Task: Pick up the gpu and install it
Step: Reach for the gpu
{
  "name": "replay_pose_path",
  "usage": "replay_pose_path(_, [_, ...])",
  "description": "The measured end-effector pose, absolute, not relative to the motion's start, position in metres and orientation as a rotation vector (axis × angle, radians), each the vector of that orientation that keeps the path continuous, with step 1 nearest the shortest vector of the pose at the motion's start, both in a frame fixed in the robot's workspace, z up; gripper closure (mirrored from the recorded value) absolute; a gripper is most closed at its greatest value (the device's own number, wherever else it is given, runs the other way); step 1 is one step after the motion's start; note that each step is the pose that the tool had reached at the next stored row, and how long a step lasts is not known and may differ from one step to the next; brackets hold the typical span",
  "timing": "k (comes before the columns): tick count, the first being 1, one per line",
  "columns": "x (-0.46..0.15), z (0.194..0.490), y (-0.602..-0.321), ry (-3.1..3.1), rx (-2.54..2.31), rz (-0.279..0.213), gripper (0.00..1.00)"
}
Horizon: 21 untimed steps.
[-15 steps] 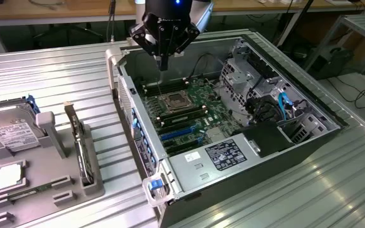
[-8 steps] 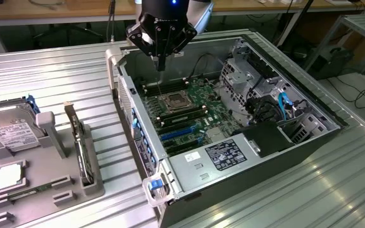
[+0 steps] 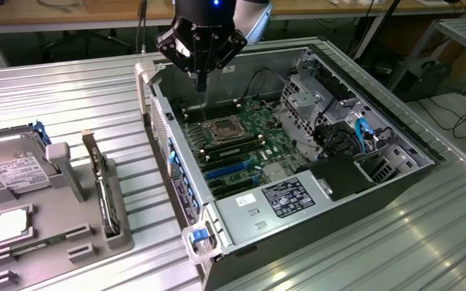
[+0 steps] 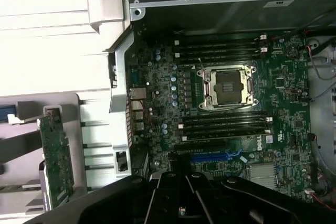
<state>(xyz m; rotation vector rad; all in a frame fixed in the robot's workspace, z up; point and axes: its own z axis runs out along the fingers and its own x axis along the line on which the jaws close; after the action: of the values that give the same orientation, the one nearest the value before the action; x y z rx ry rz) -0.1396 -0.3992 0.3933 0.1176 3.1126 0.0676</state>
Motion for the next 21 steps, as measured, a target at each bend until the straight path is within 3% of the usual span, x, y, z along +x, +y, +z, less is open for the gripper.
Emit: replay_pose_path(21, [-0.172, 0.393, -0.4, 3.113, 0.114, 0.068, 0.89])
